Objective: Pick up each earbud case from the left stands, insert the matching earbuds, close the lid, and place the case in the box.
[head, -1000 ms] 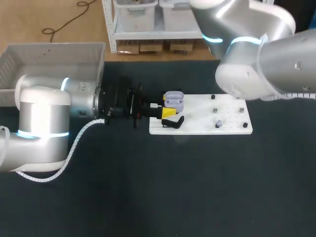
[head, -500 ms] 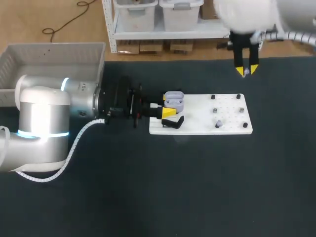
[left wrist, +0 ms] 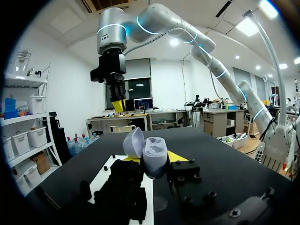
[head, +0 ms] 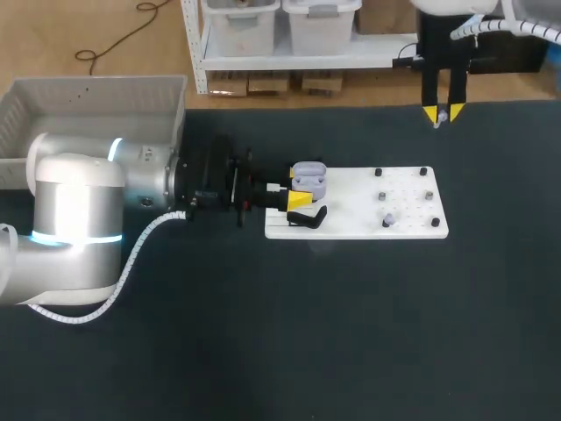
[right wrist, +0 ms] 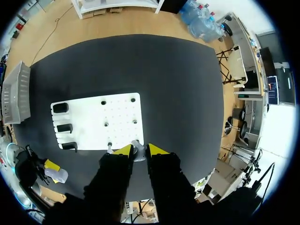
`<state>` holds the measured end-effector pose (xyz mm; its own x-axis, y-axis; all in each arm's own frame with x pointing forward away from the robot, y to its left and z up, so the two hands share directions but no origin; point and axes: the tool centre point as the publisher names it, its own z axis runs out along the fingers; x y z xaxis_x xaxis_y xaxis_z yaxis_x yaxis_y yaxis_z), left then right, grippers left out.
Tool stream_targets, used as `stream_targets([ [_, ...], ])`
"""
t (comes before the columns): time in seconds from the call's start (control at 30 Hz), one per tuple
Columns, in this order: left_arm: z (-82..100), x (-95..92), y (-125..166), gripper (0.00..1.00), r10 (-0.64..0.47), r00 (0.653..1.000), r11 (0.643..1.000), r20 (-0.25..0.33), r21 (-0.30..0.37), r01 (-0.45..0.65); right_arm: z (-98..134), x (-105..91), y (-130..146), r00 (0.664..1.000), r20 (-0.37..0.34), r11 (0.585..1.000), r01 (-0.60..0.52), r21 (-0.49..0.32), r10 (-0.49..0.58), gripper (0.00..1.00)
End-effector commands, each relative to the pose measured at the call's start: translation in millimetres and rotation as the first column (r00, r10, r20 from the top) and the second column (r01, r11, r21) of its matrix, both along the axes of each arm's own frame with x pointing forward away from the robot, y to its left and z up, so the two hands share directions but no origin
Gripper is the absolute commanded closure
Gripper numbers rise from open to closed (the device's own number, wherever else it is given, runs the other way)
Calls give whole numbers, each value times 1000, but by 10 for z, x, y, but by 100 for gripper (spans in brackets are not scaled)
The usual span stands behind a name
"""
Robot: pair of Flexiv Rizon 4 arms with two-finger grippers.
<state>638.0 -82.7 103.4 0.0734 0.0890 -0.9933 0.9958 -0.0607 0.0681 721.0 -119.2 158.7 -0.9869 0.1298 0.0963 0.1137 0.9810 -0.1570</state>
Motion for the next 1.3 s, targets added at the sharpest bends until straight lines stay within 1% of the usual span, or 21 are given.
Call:
stream_targets([
  [0.03,-29,-20,-34,100,-4,1000,1000,19,12,3,-6,-45,-22,1000,11,1000,0,4,0,100],
  [0.07,-60,-38,-71,100,-17,998,999,61,45,15,3,-40,-15,1000,2,1000,11,-7,-11,100],
  [0.1,-88,-55,-106,100,-26,996,997,88,69,20,11,-35,-1,1000,-5,1000,16,-15,-16,100],
  [0.13,-116,-63,-135,100,-30,995,997,97,76,23,19,-45,29,999,-21,999,25,-21,-25,100],
  [0.2,-156,-53,-175,100,-20,998,998,66,61,16,25,-83,83,998,-50,998,37,-48,-40,100],
  [0.27,-183,-58,-213,100,-20,998,998,66,61,16,53,-128,124,995,-58,994,70,-86,-76,100],
  [0.33,-197,-61,-245,100,-19,998,998,65,58,16,96,-194,172,992,-78,993,99,-72,-104,100],
  [0.37,-200,-63,-258,100,-20,998,998,66,58,16,115,-230,196,989,-81,990,118,-77,-125,100],
  [0.43,-209,-56,-283,100,-20,998,998,66,55,16,147,-287,240,984,-98,988,144,-51,-148,100],
  [0.7,-214,-19,-359,100,15,997,999,73,34,-18,196,-480,385,963,-145,973,231,10,-227,100],
  [0.87,-236,4,-405,100,45,996,998,75,28,-48,239,-579,511,956,-167,968,248,33,-239,100],
  [0.93,-237,17,-417,100,59,995,998,78,29,-62,232,-622,605,955,-186,971,240,16,-233,100],
  [1.07,-230,46,-423,100,80,993,996,82,27,-83,228,-669,712,955,-192,972,235,15,-228,100],
  [1.3,-230,46,-423,100,80,993,996,82,27,-83,223,-681,725,955,-193,973,231,16,-224,100],
])
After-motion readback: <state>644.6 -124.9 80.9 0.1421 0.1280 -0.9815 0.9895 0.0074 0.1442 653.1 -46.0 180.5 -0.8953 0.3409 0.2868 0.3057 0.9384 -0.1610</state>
